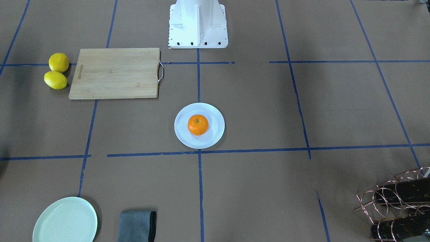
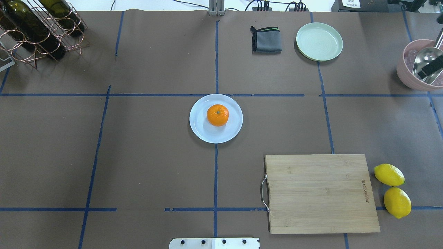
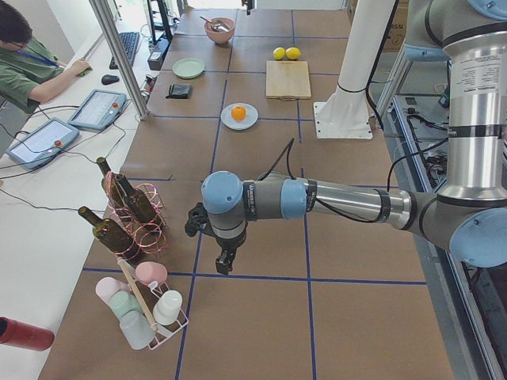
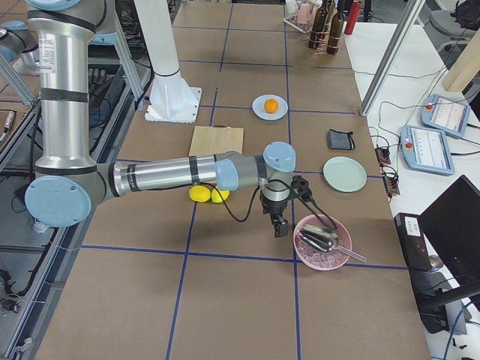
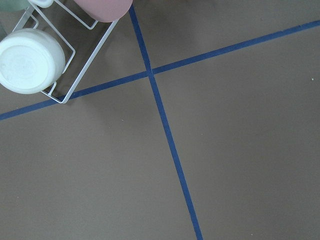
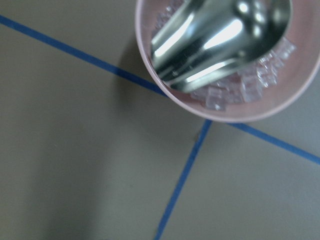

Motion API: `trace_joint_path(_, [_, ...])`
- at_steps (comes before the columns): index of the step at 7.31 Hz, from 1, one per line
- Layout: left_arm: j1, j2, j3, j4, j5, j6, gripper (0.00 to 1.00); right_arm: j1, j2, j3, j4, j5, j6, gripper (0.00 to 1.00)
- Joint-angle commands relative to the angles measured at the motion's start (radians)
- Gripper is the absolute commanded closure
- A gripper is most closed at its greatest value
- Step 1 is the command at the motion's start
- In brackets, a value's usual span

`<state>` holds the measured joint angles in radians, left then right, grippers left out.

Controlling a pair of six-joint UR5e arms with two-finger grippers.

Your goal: Pick orange to plate

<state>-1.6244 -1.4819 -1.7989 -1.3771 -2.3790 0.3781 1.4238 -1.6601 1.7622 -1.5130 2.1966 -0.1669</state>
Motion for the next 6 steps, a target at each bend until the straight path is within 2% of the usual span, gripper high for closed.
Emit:
trace_joint_path(1, [0.0,0.014,-0.011,0.0,0.0,0.004,0.0,0.05,-0.037,-0.009,0.033,-0.026,0.003,0.0])
trace_joint_path(2, [0.0,0.014,-0.011,0.0,0.0,0.004,0.0,0.078,-0.009,-0.001,-0.067,-0.018,0.004,0.0])
trace_joint_path(3, [0.0,0.012,-0.007,0.0,0.004,0.004,0.0,0.09,-0.024,0.002,-0.093,0.014,0.004,0.0])
trace_joint_path(4, [0.0,0.012,-0.007,0.0,0.006,0.004,0.0,0.09,-0.024,-0.004,-0.092,0.044,0.006,0.0])
trace_joint_path(6, [0.0,0.014,-0.005,0.001,0.004,0.004,0.0,0.09,-0.026,-0.001,-0.092,0.048,0.007,0.0])
